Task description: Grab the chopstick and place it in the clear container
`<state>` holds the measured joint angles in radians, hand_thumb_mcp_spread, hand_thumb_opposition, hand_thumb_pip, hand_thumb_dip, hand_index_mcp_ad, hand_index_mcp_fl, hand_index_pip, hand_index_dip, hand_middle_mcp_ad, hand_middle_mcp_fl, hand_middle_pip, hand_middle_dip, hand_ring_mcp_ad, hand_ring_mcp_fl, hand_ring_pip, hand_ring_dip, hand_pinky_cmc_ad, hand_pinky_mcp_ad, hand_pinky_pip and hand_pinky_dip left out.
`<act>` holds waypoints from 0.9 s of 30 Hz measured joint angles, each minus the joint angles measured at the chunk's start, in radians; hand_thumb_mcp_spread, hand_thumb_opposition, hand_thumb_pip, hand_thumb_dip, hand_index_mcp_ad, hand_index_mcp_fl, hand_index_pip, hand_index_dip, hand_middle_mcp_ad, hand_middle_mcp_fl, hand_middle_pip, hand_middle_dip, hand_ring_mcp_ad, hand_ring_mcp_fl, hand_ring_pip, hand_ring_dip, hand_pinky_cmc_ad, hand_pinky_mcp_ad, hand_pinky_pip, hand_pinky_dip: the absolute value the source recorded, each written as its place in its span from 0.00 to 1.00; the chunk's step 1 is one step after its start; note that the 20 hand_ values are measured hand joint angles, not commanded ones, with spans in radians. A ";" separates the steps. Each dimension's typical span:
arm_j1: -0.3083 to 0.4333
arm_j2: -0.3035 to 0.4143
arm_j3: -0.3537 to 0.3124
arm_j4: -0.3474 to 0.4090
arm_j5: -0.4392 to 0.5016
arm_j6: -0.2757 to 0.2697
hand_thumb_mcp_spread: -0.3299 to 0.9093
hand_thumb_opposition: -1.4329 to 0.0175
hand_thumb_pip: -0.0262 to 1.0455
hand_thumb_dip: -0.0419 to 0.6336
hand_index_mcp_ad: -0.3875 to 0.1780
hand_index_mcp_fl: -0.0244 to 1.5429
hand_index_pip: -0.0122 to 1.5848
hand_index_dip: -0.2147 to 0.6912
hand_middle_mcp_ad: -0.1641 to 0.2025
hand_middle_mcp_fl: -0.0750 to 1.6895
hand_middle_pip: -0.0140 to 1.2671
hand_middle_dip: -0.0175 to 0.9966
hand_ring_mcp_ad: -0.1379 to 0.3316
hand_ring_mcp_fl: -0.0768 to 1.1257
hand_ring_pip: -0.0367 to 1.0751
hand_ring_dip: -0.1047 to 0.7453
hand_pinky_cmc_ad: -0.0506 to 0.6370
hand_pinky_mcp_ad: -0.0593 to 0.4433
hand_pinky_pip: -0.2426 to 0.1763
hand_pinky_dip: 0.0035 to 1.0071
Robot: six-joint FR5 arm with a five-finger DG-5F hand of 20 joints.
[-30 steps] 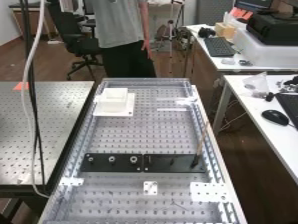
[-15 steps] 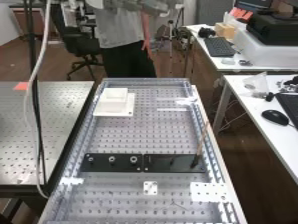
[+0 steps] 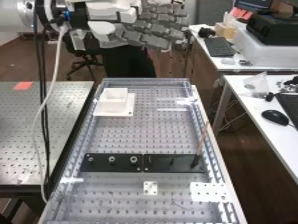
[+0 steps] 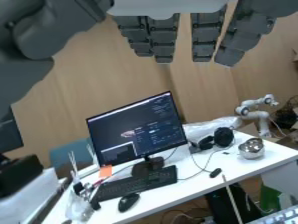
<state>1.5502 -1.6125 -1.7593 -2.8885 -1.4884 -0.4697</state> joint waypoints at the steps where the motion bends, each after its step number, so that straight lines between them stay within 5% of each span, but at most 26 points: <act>1: -0.003 -0.006 -0.008 0.024 -0.001 0.022 0.36 0.55 0.31 0.06 0.84 0.03 0.05 0.20 0.73 0.04 0.12 0.06 0.77 0.08 0.12 0.11 0.52 0.55 0.40 0.12; 9: -0.019 -0.080 -0.051 0.139 0.057 0.175 0.43 0.53 0.41 0.07 0.79 0.03 0.06 0.33 0.72 0.05 0.12 0.08 0.77 0.08 0.12 0.11 0.53 0.55 0.40 0.14; 19: -0.046 -0.202 -0.088 0.269 0.155 0.383 0.47 0.48 0.60 0.25 0.68 0.07 0.05 0.61 0.72 0.14 0.12 0.36 0.78 0.08 0.11 0.12 0.56 0.55 0.29 0.15; 27: -0.069 -0.277 -0.094 0.357 0.234 0.514 0.48 0.44 0.77 0.51 0.66 0.07 0.13 0.63 0.72 0.16 0.12 0.56 0.78 0.08 0.11 0.17 0.58 0.55 0.28 0.17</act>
<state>1.4807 -1.8894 -1.8529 -2.5312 -1.2540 0.0447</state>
